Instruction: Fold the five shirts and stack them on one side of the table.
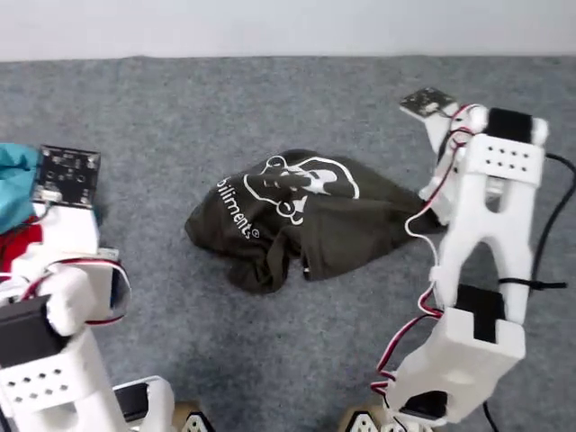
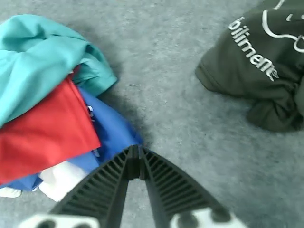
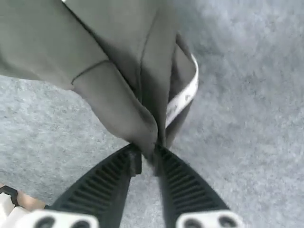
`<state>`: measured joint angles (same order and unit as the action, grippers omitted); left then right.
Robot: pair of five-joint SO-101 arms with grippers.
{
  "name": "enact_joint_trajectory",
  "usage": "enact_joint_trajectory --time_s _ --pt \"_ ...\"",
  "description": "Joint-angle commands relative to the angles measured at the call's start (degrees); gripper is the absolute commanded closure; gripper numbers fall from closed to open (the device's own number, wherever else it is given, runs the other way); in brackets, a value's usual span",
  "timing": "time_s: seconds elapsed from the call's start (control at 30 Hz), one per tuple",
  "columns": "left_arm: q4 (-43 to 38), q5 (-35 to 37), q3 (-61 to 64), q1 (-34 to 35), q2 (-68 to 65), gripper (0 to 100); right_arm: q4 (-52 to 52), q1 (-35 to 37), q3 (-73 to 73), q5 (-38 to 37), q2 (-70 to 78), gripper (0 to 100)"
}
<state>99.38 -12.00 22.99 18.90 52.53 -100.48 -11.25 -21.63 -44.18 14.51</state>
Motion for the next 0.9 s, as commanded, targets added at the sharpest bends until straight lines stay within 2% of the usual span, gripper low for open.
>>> enact_joint_trajectory --time_s 0.0,0.17,0.37,0.53,0.67,0.87 --pt "1.05 0.62 1.27 -1.76 2.46 99 -2.24 -1.10 -1.05 -0.53 -4.79 78.0" --pt "1.05 0.62 3.56 -1.76 4.13 99 -2.24 4.26 -5.01 -0.26 -8.92 76.0" --pt "1.05 0.62 3.74 -1.58 4.13 99 -1.89 17.19 -5.71 0.44 -10.68 76.1" --pt "1.05 0.62 3.74 -1.58 4.13 99 -1.71 26.42 -5.71 2.37 -4.00 76.1" --pt "1.05 0.62 3.74 -1.58 4.13 99 1.89 29.14 -5.71 2.37 3.21 76.1" --pt "1.05 0.62 3.82 -1.58 4.13 99 7.87 29.14 -5.98 2.20 10.24 76.1"
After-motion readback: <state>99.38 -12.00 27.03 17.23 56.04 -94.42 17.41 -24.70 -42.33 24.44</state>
